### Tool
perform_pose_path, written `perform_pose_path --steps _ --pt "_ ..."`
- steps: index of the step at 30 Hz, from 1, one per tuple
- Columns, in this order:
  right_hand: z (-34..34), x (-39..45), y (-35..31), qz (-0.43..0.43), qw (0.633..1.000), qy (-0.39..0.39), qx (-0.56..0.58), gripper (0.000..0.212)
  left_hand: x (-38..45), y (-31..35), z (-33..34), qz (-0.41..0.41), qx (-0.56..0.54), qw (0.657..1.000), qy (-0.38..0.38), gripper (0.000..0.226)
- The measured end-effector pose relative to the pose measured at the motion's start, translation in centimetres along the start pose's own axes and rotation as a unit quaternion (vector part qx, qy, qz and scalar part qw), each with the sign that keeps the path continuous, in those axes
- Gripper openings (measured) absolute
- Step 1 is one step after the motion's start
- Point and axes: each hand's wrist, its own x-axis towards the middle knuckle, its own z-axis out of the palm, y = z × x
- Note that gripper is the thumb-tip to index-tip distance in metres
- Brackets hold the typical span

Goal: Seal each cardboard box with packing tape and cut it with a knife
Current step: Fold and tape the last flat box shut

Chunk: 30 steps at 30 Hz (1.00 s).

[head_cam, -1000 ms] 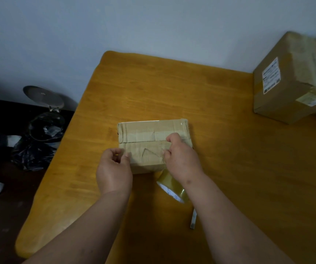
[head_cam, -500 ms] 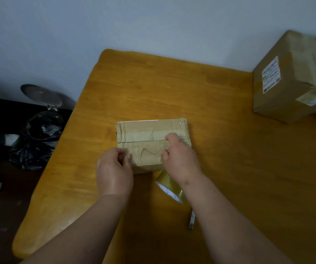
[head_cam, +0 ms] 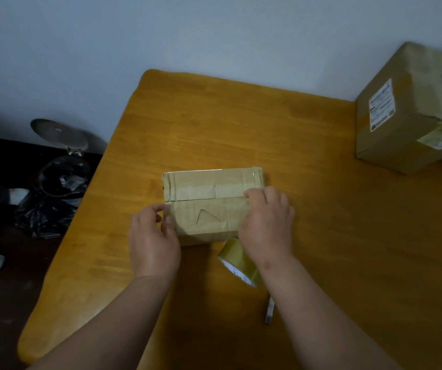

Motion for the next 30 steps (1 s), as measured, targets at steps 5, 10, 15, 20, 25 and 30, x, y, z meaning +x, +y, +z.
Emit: perform_pose_path --steps 5,10,15,20,25,30 --pt "0.9 -2.3 -1.3 -0.155 0.98 -0.124 0.025 0.054 -1.2 0.5 -0.2 0.285 0.203 0.931 -0.1 0.055" --pt "1.2 -1.9 -1.0 -0.182 0.953 -0.236 -0.058 0.055 -0.8 -1.3 0.5 0.278 0.353 0.861 -0.238 0.075" --pt "-0.4 -1.1 -1.0 -0.125 0.976 -0.175 -0.03 0.052 -0.6 -1.5 0.1 0.274 0.323 0.877 -0.227 0.073" --pt "-0.9 -0.8 -0.6 -0.133 0.96 -0.236 -0.068 0.05 0.2 -1.4 0.0 0.277 0.325 0.874 -0.233 0.071" --pt "-1.4 -0.2 -0.4 -0.115 0.968 -0.219 -0.05 0.047 1.1 -2.1 -1.1 0.258 0.334 0.882 -0.207 0.071" --pt "-1.0 0.5 -0.5 -0.115 0.96 -0.244 -0.077 0.05 2.5 -1.6 -1.6 0.249 0.328 0.885 -0.215 0.068"
